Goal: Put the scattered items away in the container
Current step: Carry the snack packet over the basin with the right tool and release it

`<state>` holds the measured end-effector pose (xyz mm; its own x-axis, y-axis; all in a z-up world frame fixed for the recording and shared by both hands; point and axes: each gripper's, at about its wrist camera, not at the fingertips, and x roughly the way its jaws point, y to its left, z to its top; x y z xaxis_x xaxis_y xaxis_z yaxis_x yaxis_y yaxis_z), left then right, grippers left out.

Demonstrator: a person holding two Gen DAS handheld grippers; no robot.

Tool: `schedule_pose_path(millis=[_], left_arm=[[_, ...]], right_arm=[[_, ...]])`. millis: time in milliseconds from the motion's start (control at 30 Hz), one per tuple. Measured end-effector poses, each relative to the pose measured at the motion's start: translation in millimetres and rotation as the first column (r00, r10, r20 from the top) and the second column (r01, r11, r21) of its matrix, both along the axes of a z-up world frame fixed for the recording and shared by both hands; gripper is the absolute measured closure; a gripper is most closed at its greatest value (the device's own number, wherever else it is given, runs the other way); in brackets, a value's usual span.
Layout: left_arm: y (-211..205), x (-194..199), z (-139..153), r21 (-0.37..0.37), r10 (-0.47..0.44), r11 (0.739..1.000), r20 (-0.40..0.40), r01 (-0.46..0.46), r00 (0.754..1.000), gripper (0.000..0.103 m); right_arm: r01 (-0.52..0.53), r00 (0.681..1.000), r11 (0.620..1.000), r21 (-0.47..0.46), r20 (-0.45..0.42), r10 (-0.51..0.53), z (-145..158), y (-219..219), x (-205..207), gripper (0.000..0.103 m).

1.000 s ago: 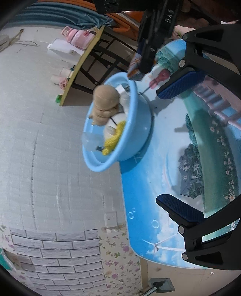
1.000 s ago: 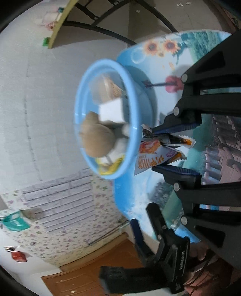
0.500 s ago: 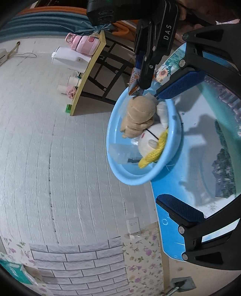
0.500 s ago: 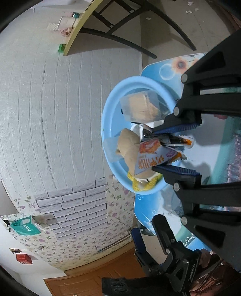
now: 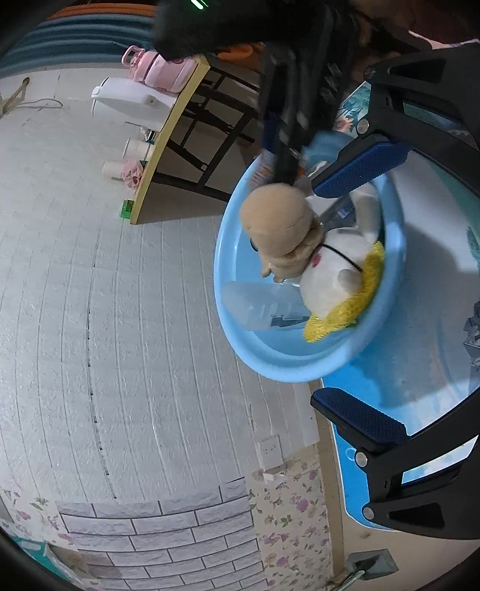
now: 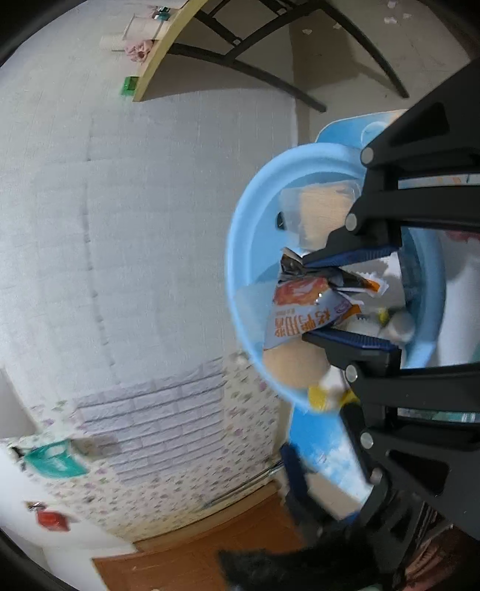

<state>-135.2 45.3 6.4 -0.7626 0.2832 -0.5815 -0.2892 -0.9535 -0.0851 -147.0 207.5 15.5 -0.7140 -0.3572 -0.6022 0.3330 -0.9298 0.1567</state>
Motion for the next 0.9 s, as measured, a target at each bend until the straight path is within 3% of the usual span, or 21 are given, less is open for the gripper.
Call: schedule_pose_path(millis=[100, 200, 267, 367, 600, 767, 900], left_arm=[[4.0, -6.3, -3.4, -0.017, -0.002, 1.0, 0.007, 0.002, 1.0, 0.0], [4.6, -7.7, -3.4, -0.02, -0.003, 1.0, 0.004, 0.003, 1.0, 0.0], [4.0, -8.5, -2.9, -0.02, 0.001, 1.0, 0.008, -0.001, 1.0, 0.0], [1.6, -7.3, -0.1, -0.018, 0.012, 1.0, 0.014, -0.011, 1.0, 0.0], [-11.3, 4.6, 11.7, 0.002, 0.076, 0.997, 0.015, -0.076, 0.997, 0.0], [-22.2, 27.2, 26.9, -0.028, 0.139, 0.99, -0.011, -0.139, 0.99, 0.0], [-32.9, 46.5, 39.2, -0.052, 0.19, 0.98, -0.023, -0.191, 0.982, 0.0]], right_arm=[[0.018, 0.998, 0.999, 0.032, 0.058, -0.02, -19.8, 0.4, -14.5, 0.068], [0.025, 0.998, 1.0, 0.009, 0.058, -0.025, -24.5, 6.0, -16.4, 0.064], [0.023, 0.999, 1.0, 0.008, 0.047, -0.024, -22.4, 7.1, -15.3, 0.05], [0.046, 0.999, 0.997, 0.06, 0.022, -0.047, -19.1, 5.7, -12.8, 0.038], [0.095, 0.995, 0.992, 0.08, 0.028, -0.098, -13.2, 9.7, -0.8, 0.035], [0.12, 0.993, 0.989, 0.089, -0.004, -0.12, -1.0, 3.8, 16.7, 0.025], [0.113, 0.993, 0.99, 0.081, -0.027, -0.111, 11.0, -2.5, 34.5, 0.023]])
